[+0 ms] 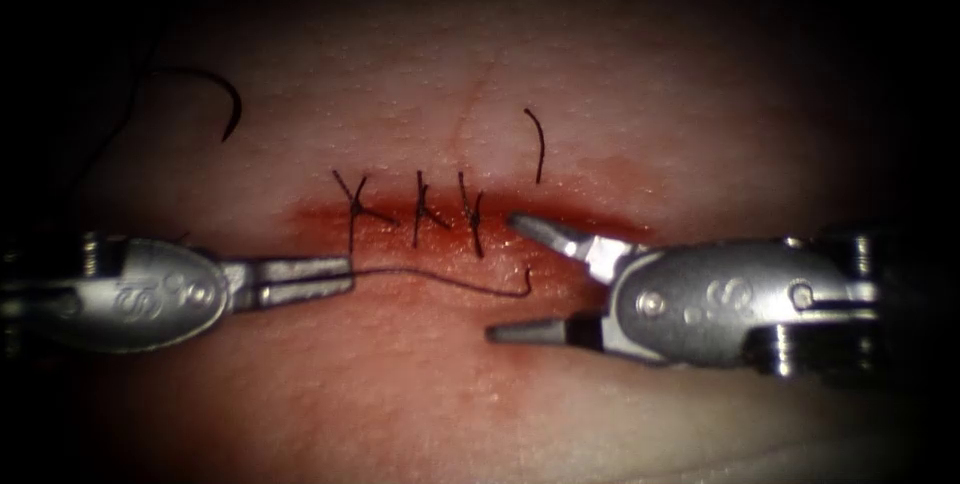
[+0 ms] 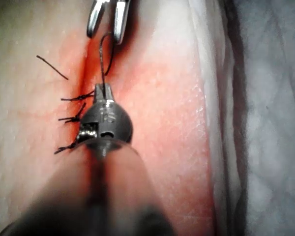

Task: Wound Closure
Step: Use the right tool to help the left grasper grab a longer length of suture.

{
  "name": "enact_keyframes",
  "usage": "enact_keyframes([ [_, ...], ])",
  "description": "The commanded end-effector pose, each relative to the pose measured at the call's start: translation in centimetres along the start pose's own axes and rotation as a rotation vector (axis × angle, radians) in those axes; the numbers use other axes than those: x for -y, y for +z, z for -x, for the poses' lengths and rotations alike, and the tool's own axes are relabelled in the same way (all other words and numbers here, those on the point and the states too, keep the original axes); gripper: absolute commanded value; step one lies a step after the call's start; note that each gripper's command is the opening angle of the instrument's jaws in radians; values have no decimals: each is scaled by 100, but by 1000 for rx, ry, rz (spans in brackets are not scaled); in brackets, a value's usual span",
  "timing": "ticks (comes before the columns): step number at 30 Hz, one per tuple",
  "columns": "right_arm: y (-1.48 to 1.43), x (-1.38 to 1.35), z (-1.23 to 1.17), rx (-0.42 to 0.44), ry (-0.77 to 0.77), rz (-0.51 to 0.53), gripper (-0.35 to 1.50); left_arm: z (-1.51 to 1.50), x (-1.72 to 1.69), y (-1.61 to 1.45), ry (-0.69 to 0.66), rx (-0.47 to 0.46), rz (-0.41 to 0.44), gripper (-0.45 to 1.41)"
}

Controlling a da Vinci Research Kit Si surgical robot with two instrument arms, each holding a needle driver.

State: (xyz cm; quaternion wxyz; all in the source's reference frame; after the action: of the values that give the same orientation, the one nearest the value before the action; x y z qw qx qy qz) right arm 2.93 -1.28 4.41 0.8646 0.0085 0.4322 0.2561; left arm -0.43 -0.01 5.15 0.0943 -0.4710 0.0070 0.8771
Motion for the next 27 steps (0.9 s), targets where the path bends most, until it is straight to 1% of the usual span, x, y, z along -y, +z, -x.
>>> enact_keyframes([
  [1, 9, 5, 0, 0, -1, -4, -35, 0, -1, 7, 2, -3, 1, -45],
  [9, 1, -1, 2, 6, 3, -21, -35, -3, -5, 7, 7, -10, 2, -45],
  [10, -1, -4, 4, 6, 2, -24, -35, -2, -6, 9, -32, -10, 0, -20],
  [11, -2, -6, 5, 9, 2, -26, -35, -1, -7, 10, -73, -9, -1, 36],
  [12, -3, -10, 7, 5, 1, -26, -35, 1, -9, 11, -88, 5, -15, 78],
  [13, -3, -10, 7, 5, 1, -26, -35, 1, -9, 11, -88, 5, -15, 78],
  [14, -4, -15, 10, 6, 0, -20, -35, 4, -11, 12, -86, 8, -18, 96],
  [15, -4, -15, 10, 6, 0, -20, -35, 4, -11, 12, -86, 8, -18, 96],
  [16, -3, -17, 12, 5, 0, -18, -35, 5, -11, 12, -85, 8, -22, 103],
  [17, -3, -22, 15, 1, 0, -14, -35, 9, -11, 8, -83, 14, -26, 104],
  [19, -4, -23, 16, 1, -1, -15, -35, 10, -11, 6, -88, 20, -30, 104],
  [22, -5, -25, 18, 1, -2, -17, -35, 17, -11, -5, -109, 47, -38, 84],
  [23, -5, -25, 18, 1, -2, -17, -35, 17, -11, -5, -109, 47, -38, 84],
  [24, -6, -25, 18, 0, -8, -18, -35, 21, -11, -11, -113, 70, -52, 64],
  [25, -6, -25, 19, 0, -9, -18, -35, 23, -11, -13, -112, 75, -52, 57],
  [27, -7, -25, 19, 0, -9, -19, -35, 25, -10, -16, -113, 84, -58, 37],
])
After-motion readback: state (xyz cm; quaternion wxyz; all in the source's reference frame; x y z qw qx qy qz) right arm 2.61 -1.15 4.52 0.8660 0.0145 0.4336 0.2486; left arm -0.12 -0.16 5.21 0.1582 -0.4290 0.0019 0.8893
